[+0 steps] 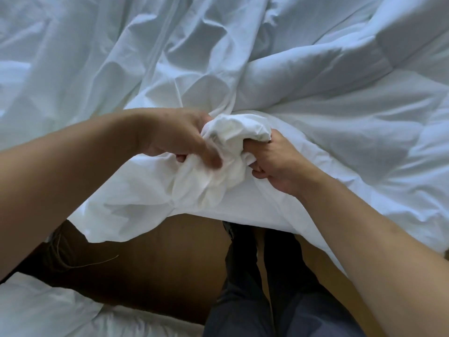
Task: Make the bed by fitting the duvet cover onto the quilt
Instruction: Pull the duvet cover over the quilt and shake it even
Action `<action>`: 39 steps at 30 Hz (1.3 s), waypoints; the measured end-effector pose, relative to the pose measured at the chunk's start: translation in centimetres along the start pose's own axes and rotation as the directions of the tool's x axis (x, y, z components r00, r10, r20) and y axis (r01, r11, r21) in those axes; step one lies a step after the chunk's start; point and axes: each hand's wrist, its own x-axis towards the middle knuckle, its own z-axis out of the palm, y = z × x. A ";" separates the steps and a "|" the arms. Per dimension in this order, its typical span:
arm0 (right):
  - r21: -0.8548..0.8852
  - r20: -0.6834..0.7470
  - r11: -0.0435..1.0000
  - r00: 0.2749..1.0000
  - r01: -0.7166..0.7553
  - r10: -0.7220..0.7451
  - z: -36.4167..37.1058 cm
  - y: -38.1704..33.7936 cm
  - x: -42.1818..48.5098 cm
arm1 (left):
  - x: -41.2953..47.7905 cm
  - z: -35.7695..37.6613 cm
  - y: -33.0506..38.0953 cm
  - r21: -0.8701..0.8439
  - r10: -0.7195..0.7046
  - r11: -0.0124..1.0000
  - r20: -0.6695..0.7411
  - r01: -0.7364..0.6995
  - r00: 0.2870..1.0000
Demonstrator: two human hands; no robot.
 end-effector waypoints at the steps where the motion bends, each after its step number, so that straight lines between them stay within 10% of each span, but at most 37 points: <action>1: 0.047 -0.006 0.999 1.000 0.002 -0.002 0.2 -0.1 -0.1 | 0.1 0.2 0.0 -0.017 0.021 1.000 -0.094 -0.023 0.995; 6: 0.185 0.200 0.980 0.979 -0.070 0.032 -0.1 -0.3 -0.4 | -0.1 0.9 -0.5 -0.159 0.088 0.974 -0.384 -0.160 0.919; 10: -0.093 0.238 0.995 0.970 -0.018 0.040 -0.2 -1.0 -0.1 | 0.3 1.6 -1.3 0.028 0.046 0.999 -0.520 -0.037 0.853; 17: 0.015 0.200 1.000 0.980 -0.017 0.014 -0.6 -0.3 -0.4 | -0.9 -1.2 -1.0 -0.198 -0.019 0.979 0.131 0.045 0.991; 21: 0.098 0.119 0.995 0.993 -0.010 -0.001 0.1 -0.1 -0.3 | -0.6 0.4 -0.6 -0.051 0.005 0.999 -0.199 -0.015 0.980; 27: 0.048 -0.075 0.972 0.972 0.228 -0.224 1.6 0.5 -0.5 | 0.4 2.3 -0.5 0.308 0.263 0.950 -0.698 -0.052 0.666; 30: -0.392 -0.212 0.828 0.837 0.400 -0.504 2.9 2.0 -1.3 | 1.1 3.8 -1.9 0.359 0.343 0.932 -0.826 -0.052 0.447; 35: -0.717 0.054 0.532 0.797 0.450 -0.602 4.3 4.4 -2.9 | 2.8 6.3 -4.1 0.273 0.315 0.932 -0.935 -0.239 0.161; 37: -0.617 0.066 0.661 0.865 0.427 -0.498 4.3 4.4 -3.4 | 3.1 6.9 -4.6 0.287 0.324 0.922 -0.940 -0.259 0.111; 39: -0.160 0.037 0.942 0.955 0.297 -0.295 4.1 3.5 -3.8 | 3.1 7.4 -4.5 0.354 0.383 0.904 -0.920 -0.241 0.086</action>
